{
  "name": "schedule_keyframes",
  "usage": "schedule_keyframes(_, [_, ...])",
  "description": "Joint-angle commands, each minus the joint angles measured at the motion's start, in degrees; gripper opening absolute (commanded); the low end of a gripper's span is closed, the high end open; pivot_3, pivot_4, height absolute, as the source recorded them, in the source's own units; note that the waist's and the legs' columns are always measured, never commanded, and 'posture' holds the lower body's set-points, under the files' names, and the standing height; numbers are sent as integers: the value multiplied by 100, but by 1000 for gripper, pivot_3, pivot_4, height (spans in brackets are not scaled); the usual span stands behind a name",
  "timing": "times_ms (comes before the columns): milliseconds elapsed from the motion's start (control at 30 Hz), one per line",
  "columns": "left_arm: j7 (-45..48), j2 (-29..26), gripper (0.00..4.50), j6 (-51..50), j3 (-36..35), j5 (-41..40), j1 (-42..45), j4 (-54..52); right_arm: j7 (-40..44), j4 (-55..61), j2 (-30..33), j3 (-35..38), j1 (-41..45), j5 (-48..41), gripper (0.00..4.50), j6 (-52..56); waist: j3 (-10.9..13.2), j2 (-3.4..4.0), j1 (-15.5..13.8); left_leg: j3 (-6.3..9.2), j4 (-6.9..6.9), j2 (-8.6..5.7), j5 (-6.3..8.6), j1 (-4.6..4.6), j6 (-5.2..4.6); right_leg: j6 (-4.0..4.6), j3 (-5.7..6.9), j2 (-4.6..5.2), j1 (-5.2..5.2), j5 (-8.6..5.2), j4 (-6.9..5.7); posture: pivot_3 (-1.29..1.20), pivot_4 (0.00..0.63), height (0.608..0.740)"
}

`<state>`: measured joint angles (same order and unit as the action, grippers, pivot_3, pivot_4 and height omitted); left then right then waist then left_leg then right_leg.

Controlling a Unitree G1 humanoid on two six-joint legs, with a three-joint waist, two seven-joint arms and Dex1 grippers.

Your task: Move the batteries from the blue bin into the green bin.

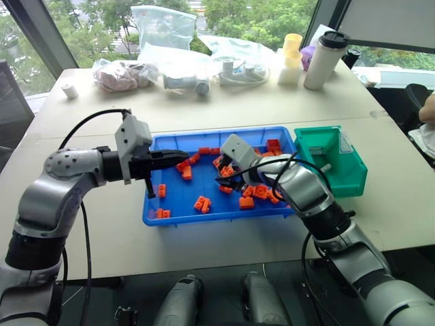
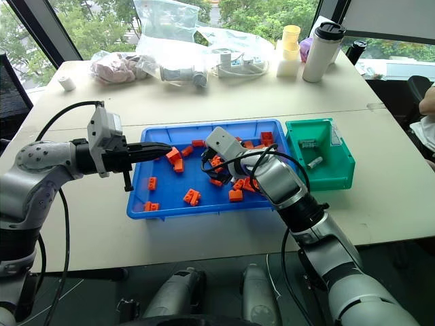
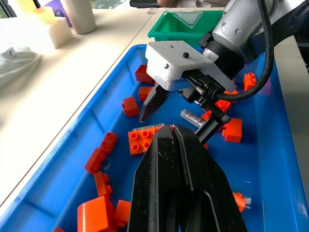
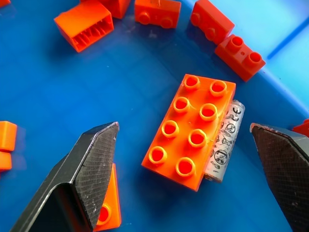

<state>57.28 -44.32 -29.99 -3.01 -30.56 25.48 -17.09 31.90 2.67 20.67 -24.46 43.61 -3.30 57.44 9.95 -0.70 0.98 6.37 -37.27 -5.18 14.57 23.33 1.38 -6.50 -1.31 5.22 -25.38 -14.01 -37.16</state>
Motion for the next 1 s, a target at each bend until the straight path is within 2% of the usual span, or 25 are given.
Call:
schedule_keyframes(33, [-19, -46, 0, 10, -112, -51, 68, -163, 17, 40, -48, -29, 30, 65, 4213, -119, 0, 0, 5, 0, 0, 0, 0, 0, 0, 0, 0, 0, -1, 0, 0, 0, 150, 740])
schedule_keyframes(133, [-26, -48, 0, -6, -119, -66, 65, -184, 46, 23, -51, -43, 18, 79, 3273, -152, 0, 0, 7, 0, 1, 0, 0, 0, 0, 0, 0, 0, -1, 0, 0, 0, 150, 740])
schedule_keyframes(267, [-42, -45, 0, -16, -111, -61, 70, -195, 87, 38, -32, -96, 43, 140, 1195, -198, 0, 0, 8, 0, 1, 0, 0, 0, 0, 0, 0, -1, -1, 0, 0, 0, 150, 740])
schedule_keyframes(300, [-46, -47, 0, -24, -115, -68, 62, -211, 81, 59, -14, -119, 55, 175, 935, -213, 0, 0, 8, 0, 1, 0, 0, 0, 0, 0, 0, -1, -1, 0, 0, 0, 150, 740])
schedule_keyframes(700, [-69, -19, 0, -71, -123, -79, 58, -239, 330, 575, 161, 43, 431, 147, 927, 90, 0, 0, 7, 0, 1, 0, 0, 0, 0, 0, 0, -1, -2, 0, 0, 0, 150, 740])
schedule_keyframes(933, [-59, -7, 0, -51, -112, -70, 79, -199, 696, 1073, -342, 494, 742, -703, 927, 784, 0, 0, 15, 3, 3, 3, 0, 0, 0, 0, 0, -3, -2, 0, -1, 0, 150, 740])
schedule_keyframes(1000, [-52, -22, 0, -41, -145, -71, 127, -152, 897, 1121, -458, 290, 793, -921, 927, 823, 0, 0, 13, 3, 1, 2, 0, 0, 0, 0, 0, -2, -1, 0, -1, 0, 150, 740])
